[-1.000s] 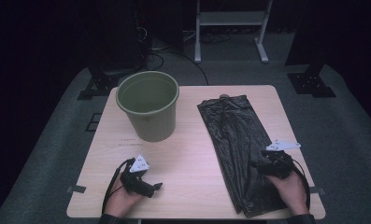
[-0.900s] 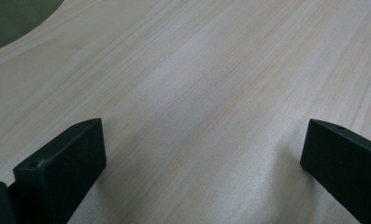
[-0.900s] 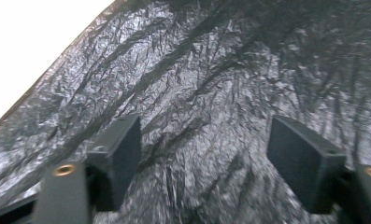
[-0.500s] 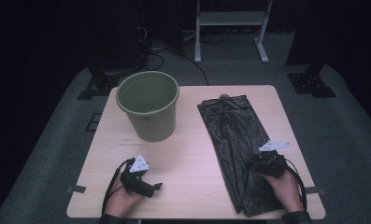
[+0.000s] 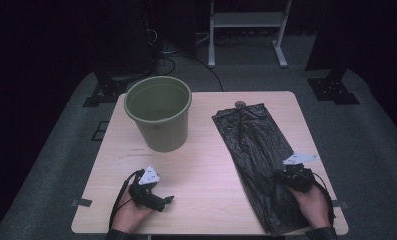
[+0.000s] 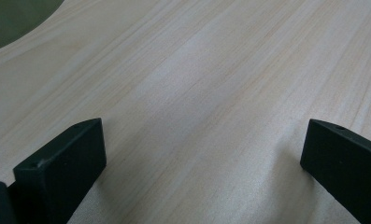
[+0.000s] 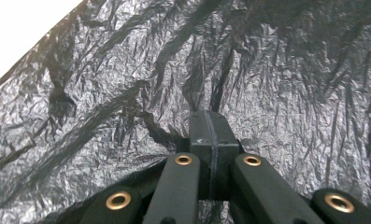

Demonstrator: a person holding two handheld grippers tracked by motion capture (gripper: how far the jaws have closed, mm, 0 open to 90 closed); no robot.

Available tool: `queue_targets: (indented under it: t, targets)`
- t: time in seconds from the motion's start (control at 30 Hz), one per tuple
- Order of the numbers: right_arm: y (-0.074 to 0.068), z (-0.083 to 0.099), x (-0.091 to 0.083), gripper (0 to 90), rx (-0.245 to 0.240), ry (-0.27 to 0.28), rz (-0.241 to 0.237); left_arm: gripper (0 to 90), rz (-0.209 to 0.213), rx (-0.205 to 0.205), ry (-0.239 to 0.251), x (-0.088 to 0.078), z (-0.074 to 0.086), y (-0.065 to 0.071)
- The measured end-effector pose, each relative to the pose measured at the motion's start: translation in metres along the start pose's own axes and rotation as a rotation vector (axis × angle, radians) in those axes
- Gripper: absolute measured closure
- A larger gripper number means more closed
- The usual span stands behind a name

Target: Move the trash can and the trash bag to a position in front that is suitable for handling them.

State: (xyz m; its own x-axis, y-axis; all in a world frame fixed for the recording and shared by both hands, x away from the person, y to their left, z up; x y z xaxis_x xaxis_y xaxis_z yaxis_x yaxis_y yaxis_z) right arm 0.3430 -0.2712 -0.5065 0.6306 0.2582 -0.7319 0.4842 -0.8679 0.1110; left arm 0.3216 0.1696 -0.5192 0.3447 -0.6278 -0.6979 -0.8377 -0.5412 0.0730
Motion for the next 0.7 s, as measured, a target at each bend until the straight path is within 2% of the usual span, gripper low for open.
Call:
queue_targets:
  t: [0.17, 0.2, 0.23, 0.27, 0.3, 0.33, 0.37, 0.43, 0.57, 0.67, 0.7]
  targets:
    - [0.007, 0.017, -0.017, 90.0, 0.019, -0.004, -0.001, 0.0, 0.000, 0.000, 0.000, 0.000, 0.000, 0.000]
    - [0.009, 0.021, -0.022, 81.3, 0.032, 0.012, -0.010, 0.0, 0.000, 0.000, 0.000, 0.000, 0.000, 0.000]
    - [0.009, 0.021, -0.022, 81.3, 0.032, 0.012, -0.010, 0.0, 0.000, 0.000, 0.000, 0.000, 0.000, 0.000]
    - [0.012, 0.020, -0.025, 67.1, 0.058, 0.031, -0.020, 0.0, 0.000, 0.000, 0.000, 0.000, 0.000, 0.000]
    - [0.012, 0.020, -0.025, 67.1, 0.058, 0.031, -0.020, 0.0, 0.000, 0.000, 0.000, 0.000, 0.000, 0.000]
    - [0.011, 0.019, -0.025, 59.2, 0.054, 0.046, -0.033, 0.0, 0.000, 0.000, 0.000, 0.000, 0.000, 0.000]
    - [0.010, 0.014, -0.024, 43.6, 0.063, 0.074, -0.024, 0.0, 0.000, 0.000, 0.000, 0.000, 0.000, 0.000]
    - [0.008, 0.009, -0.021, 33.2, 0.069, 0.090, -0.029, 0.0, 0.000, 0.000, 0.000, 0.000, 0.000, 0.000]
    - [0.006, 0.000, -0.006, 18.1, 0.071, 0.118, -0.019, 0.0, 0.000, 0.000, 0.000, 0.000, 0.000, 0.000]
    - [0.009, -0.002, 0.005, 12.9, 0.091, 0.080, 0.002, 0.0, 0.000, 0.000, 0.000, 0.000, 0.000, 0.000]
    - [0.009, -0.002, 0.007, 12.8, 0.092, 0.074, -0.005, 0.0, 0.000, 0.000, 0.000, 0.000, 0.000, 0.000]
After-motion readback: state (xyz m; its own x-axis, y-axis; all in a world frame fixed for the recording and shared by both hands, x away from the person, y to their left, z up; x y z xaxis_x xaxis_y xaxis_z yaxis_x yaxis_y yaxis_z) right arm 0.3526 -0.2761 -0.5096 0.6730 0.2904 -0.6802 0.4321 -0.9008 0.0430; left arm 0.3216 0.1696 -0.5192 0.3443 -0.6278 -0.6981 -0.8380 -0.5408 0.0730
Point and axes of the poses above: each handheld gripper's, and its own axes: x roughly forward along the jaws, z roughly out of its underside, y roughly to its right, the point moved 5 cm from there along x, roughly forward along the jaws, and after that the axes turned 7 degrees about z, right-handed, at the moved point
